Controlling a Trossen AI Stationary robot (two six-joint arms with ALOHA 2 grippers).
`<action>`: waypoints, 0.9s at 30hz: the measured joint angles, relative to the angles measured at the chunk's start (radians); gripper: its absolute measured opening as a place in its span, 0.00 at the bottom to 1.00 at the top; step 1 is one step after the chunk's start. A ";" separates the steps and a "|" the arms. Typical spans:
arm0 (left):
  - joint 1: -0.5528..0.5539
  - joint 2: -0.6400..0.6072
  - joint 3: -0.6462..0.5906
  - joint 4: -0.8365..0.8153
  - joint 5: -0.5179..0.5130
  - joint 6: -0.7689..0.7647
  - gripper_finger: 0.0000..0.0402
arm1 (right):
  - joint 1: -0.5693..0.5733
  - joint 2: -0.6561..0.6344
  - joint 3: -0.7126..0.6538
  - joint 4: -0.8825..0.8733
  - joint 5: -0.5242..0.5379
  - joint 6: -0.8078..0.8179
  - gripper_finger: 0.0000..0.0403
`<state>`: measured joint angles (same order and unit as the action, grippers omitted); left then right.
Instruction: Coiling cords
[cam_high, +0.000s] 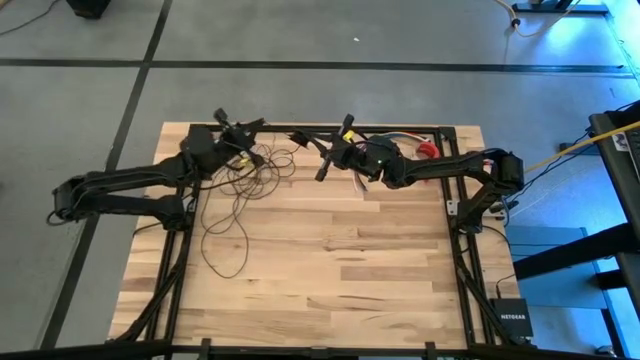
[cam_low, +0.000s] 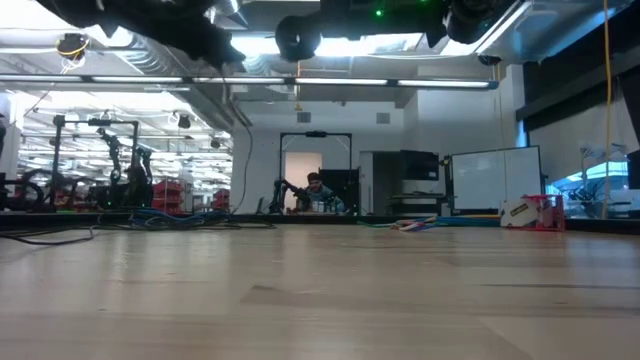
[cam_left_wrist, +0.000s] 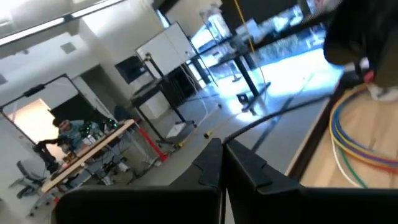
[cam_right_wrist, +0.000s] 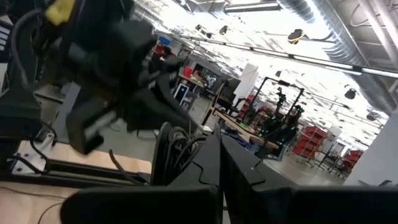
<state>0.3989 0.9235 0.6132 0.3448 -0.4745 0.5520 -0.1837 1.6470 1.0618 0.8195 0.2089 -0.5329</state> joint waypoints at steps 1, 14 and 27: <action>0.003 -0.015 0.000 -0.001 0.004 -0.011 0.01 | 0.000 0.000 0.000 -0.006 0.000 0.000 0.01; -0.026 -0.040 0.000 0.019 0.231 -0.215 0.02 | -0.020 0.004 0.000 -0.038 -0.035 0.001 0.01; 0.002 -0.003 0.000 0.113 0.213 -0.237 0.02 | -0.019 0.098 0.084 -0.093 -0.098 -0.022 0.01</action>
<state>0.4011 0.9205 0.6128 0.4582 -0.2619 0.3153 -0.2031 1.7447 1.1455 0.7268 0.1108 -0.5549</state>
